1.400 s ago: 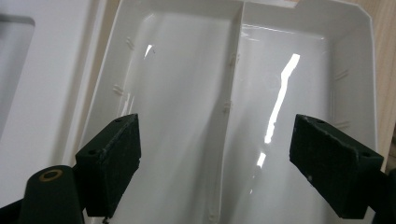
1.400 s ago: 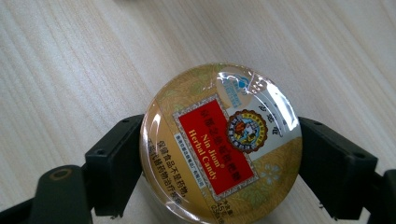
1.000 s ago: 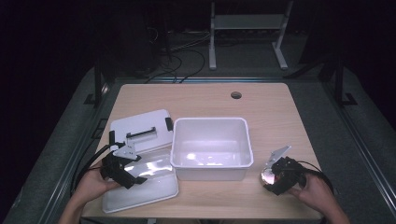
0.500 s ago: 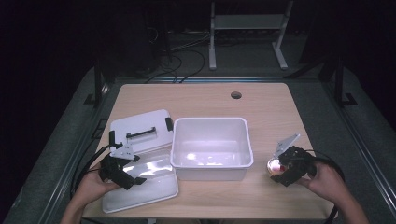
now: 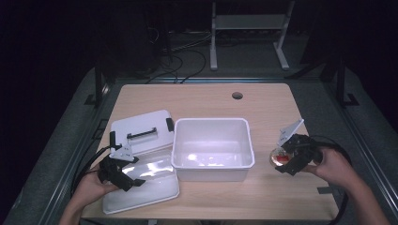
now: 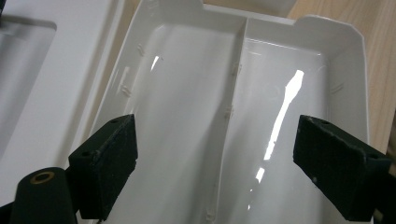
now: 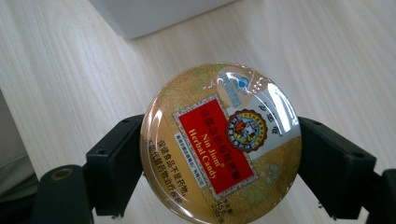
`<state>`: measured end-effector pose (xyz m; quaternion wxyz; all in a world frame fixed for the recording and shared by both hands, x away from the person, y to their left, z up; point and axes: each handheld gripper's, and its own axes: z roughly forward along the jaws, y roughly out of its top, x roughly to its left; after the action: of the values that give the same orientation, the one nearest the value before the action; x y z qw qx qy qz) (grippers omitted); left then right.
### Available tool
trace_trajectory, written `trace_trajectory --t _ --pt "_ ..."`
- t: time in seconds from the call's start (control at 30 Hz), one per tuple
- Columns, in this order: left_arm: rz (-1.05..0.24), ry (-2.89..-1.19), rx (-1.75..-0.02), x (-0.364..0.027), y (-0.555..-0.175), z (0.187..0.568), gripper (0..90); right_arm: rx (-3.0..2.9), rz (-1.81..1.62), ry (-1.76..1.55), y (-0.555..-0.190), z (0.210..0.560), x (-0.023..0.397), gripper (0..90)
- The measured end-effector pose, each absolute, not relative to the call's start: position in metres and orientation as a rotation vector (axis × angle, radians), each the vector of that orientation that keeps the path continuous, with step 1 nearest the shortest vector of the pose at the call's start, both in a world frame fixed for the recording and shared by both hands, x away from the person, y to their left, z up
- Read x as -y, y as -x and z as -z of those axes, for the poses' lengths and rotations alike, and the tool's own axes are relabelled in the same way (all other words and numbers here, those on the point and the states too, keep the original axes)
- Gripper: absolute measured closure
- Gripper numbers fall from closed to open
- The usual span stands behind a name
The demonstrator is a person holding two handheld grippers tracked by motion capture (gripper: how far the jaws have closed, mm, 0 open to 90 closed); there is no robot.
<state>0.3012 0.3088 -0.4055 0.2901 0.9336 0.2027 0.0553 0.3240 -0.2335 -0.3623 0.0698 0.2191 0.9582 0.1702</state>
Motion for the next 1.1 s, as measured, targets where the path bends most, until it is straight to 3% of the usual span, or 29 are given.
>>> trace_trajectory --t 0.53,1.1 --pt "-0.141 -2.488 -0.547 -0.308 -0.302 0.406 13.3 -2.880 -0.514 -0.550 -0.342 0.317 0.217 19.9" --pt "-0.139 -2.481 -0.555 -0.314 -0.301 0.405 13.0 -2.913 -0.513 -0.335 -0.353 0.282 0.155 19.9"
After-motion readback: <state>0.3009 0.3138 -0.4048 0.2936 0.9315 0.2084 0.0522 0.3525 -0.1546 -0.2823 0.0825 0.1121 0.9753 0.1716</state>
